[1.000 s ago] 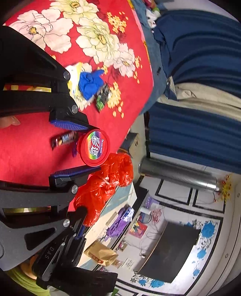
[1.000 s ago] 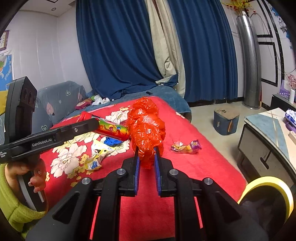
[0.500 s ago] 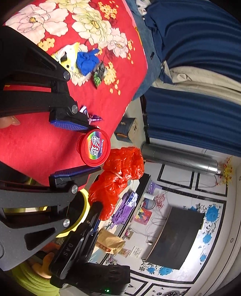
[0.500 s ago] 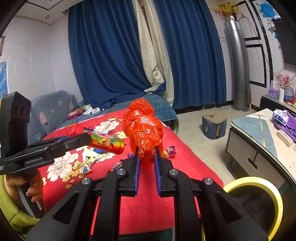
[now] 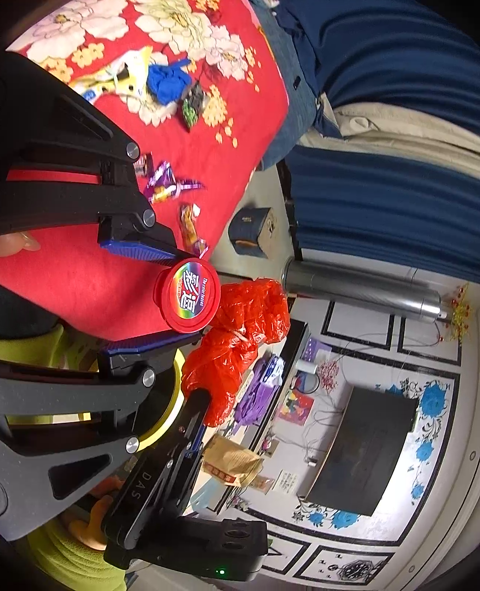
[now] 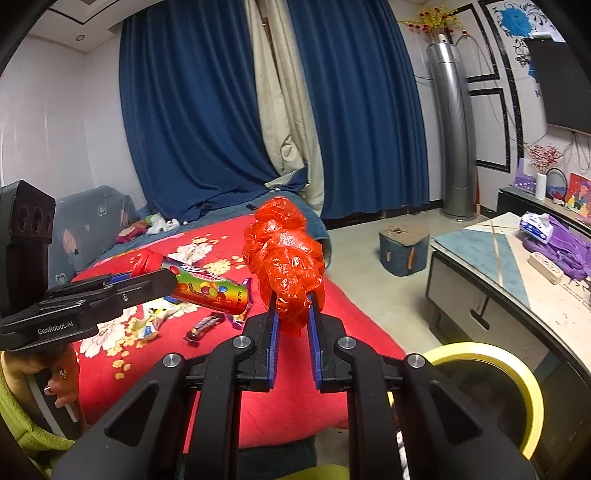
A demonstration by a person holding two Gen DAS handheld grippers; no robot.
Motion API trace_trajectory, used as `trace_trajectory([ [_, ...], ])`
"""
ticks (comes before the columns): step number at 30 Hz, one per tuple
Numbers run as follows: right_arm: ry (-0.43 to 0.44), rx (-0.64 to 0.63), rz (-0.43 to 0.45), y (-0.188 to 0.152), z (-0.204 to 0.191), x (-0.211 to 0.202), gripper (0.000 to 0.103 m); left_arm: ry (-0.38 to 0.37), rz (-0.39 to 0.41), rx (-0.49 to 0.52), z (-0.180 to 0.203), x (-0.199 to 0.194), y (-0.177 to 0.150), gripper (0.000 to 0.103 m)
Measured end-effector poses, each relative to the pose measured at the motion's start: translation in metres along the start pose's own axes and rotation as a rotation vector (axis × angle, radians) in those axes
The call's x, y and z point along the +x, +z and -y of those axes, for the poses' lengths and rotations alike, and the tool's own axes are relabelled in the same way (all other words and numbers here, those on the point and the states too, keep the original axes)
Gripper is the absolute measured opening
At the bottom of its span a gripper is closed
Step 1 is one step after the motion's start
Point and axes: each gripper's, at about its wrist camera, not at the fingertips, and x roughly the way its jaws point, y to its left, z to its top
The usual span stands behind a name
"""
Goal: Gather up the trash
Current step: 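Carry the red bag and red candy tube in both tools over the yellow bin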
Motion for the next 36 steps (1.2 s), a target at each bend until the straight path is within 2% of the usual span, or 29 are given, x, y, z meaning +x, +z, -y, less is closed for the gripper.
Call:
trace_trajectory([
  [19,-0.217,0.120,0.024,-0.024,0.084,-0.045,0.014,-0.170,-0.047,0.082,0.076,0.058,-0.006,0.027],
  [28,-0.324,0.175,0.003,-0.043,0.119,-0.055,0.014,-0.207,-0.092,0.130,0.102,0.085,-0.015,0.027],
  [36,-0.375,0.197,-0.043,-0.060,0.137,-0.049,0.014,-0.229,-0.133,0.147,0.114,0.108,-0.025,0.027],
])
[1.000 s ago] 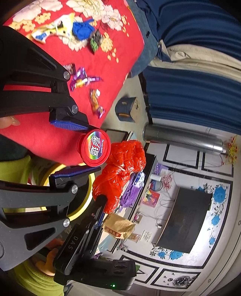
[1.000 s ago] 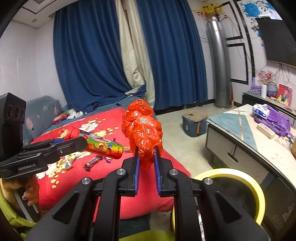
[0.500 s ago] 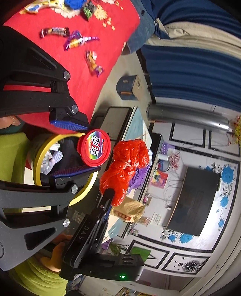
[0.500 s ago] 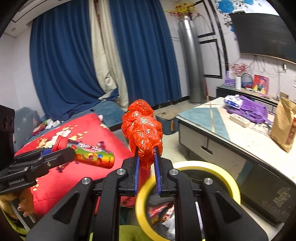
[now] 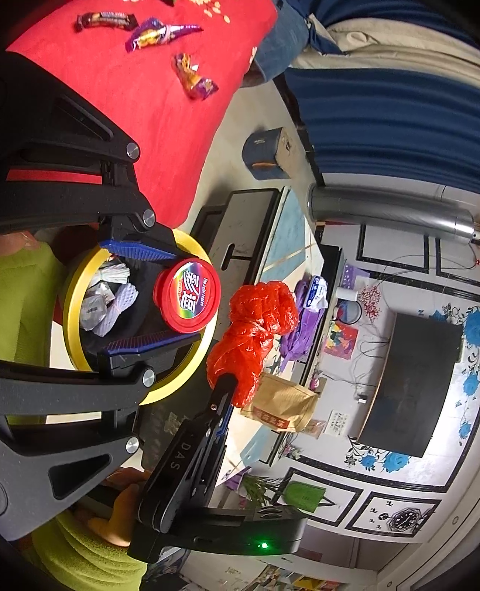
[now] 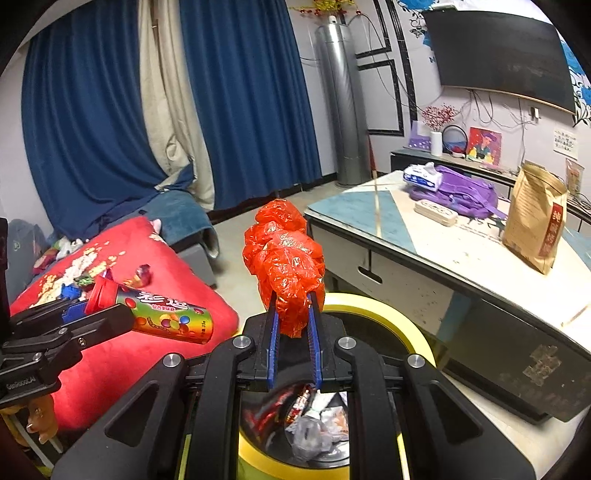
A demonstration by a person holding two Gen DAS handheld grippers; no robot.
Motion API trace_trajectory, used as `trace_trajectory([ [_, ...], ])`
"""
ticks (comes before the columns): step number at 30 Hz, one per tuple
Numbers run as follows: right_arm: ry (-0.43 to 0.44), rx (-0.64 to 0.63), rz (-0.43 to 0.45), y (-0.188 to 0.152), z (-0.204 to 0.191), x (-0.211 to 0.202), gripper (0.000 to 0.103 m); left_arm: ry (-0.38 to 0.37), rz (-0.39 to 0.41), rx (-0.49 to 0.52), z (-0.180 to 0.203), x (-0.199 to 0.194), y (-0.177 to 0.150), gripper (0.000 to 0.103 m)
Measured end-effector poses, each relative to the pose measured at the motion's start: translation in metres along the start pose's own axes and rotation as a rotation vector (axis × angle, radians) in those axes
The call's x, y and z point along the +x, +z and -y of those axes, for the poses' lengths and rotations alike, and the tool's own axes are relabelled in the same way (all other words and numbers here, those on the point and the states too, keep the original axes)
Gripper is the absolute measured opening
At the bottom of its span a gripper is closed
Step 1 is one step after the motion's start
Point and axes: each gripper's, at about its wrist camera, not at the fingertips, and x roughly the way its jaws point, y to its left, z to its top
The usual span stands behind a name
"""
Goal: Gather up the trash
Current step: 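Carry the red bag and red candy tube in both tools over the yellow bin, then open the right tool to drop the red bag while the left tool drops the candy tube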
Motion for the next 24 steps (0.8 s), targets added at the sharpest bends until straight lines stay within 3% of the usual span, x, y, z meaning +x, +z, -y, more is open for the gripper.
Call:
trace_trajectory([
  [24,-0.067,0.092,-0.162,-0.027,0.041,0.041,0.014,-0.070,-0.123,0.019,0.008,0.055,-0.020,0.027],
])
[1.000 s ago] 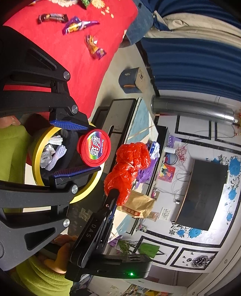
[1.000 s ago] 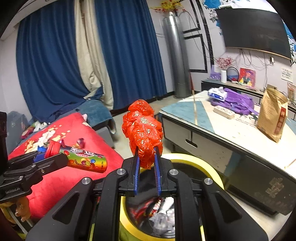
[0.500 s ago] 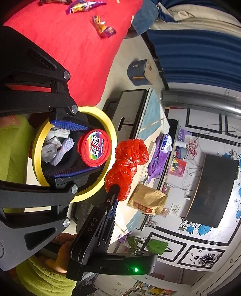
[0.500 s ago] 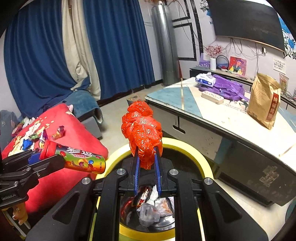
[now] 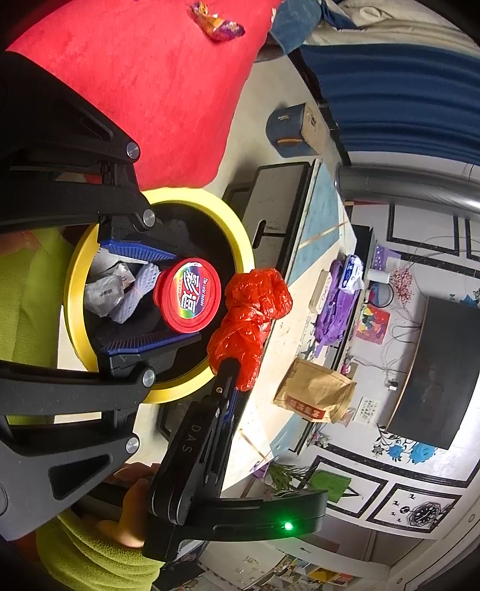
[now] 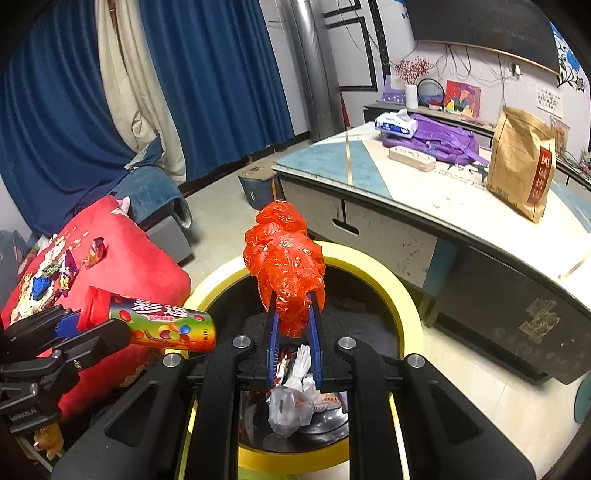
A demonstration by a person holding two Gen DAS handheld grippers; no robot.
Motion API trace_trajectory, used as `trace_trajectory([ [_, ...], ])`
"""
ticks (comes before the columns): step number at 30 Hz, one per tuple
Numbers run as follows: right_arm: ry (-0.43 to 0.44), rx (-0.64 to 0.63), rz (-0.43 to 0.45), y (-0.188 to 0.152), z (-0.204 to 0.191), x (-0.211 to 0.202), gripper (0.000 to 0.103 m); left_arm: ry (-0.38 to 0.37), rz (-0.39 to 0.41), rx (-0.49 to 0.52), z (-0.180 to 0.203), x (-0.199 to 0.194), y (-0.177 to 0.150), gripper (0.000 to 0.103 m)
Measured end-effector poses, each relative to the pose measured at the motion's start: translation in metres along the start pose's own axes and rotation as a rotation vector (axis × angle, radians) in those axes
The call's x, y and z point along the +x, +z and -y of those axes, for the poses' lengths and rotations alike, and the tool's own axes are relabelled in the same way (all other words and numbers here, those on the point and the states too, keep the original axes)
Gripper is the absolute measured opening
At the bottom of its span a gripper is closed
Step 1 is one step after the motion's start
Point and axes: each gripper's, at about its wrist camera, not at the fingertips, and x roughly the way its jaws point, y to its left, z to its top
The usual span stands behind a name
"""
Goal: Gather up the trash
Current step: 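Open the right tool to drop the red bag while the left tool drops the candy tube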
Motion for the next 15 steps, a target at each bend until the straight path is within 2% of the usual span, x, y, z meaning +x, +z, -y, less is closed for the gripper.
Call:
trace_trajectory([
  [12,-0.012,0.027,-0.025,-0.002,0.005,0.005,0.014,-0.022,-0.036,-0.007,-0.001,0.014,-0.003,0.028],
  [14,-0.017,0.036,-0.026,-0.001,0.006,0.006,0.025,-0.028,-0.046,-0.019,-0.003,0.016,-0.003,0.029],
  [15,-0.026,0.041,-0.022,-0.001,0.007,0.005,0.040,-0.021,-0.042,-0.025,-0.004,0.015,-0.003,0.034],
])
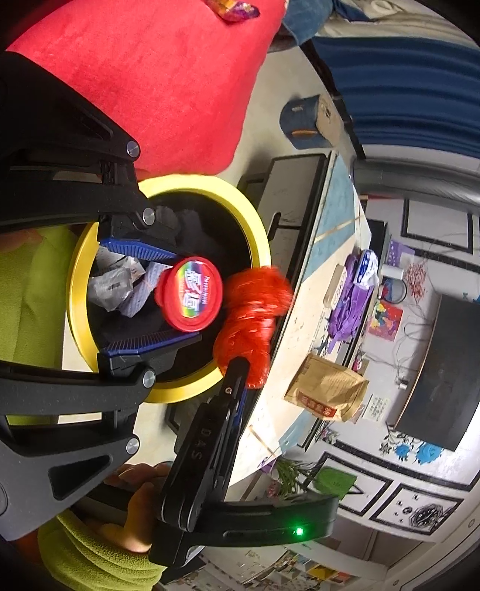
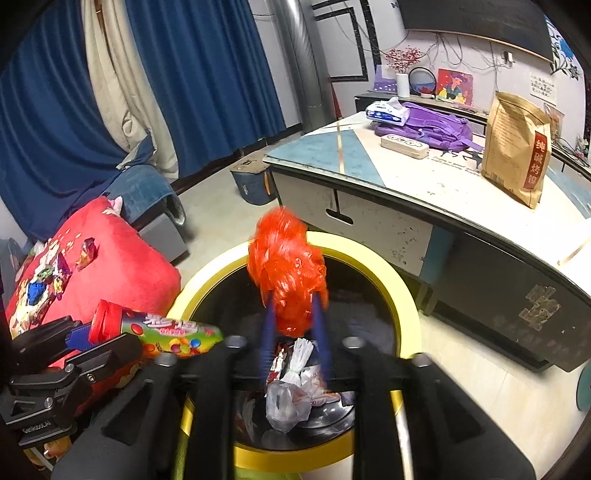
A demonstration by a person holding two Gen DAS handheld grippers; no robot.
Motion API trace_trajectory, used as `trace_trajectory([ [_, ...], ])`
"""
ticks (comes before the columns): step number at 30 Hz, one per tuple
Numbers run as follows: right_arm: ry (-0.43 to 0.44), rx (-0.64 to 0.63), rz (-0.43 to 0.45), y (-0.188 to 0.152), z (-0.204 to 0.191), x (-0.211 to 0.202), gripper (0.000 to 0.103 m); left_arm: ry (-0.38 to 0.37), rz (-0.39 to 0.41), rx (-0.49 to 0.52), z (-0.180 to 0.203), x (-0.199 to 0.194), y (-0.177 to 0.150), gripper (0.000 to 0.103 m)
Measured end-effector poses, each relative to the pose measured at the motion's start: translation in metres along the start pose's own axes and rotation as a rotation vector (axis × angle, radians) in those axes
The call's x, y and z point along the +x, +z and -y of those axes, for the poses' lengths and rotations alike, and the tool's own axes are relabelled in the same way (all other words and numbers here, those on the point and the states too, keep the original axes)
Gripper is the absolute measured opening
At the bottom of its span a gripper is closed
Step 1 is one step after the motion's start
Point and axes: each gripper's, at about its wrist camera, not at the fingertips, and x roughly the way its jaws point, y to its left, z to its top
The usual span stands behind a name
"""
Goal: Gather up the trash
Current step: 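Open the right tool to drop the red bag while the left tool drops the candy tube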
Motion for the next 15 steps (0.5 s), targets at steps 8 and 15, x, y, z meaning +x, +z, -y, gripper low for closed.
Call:
trace_trajectory([
  [8,-0.029,0.019,0.043,0.002,0.003,-0.010,0.058,0.009,0.034,-0.057,-0.010,-0.016,0.002,0.091],
  [15,-0.026,-0.011,0.082,0.005,-0.005,-0.020,0.065,0.073,0.070,-0.064,-0.014,-0.036,0.001,0.092],
])
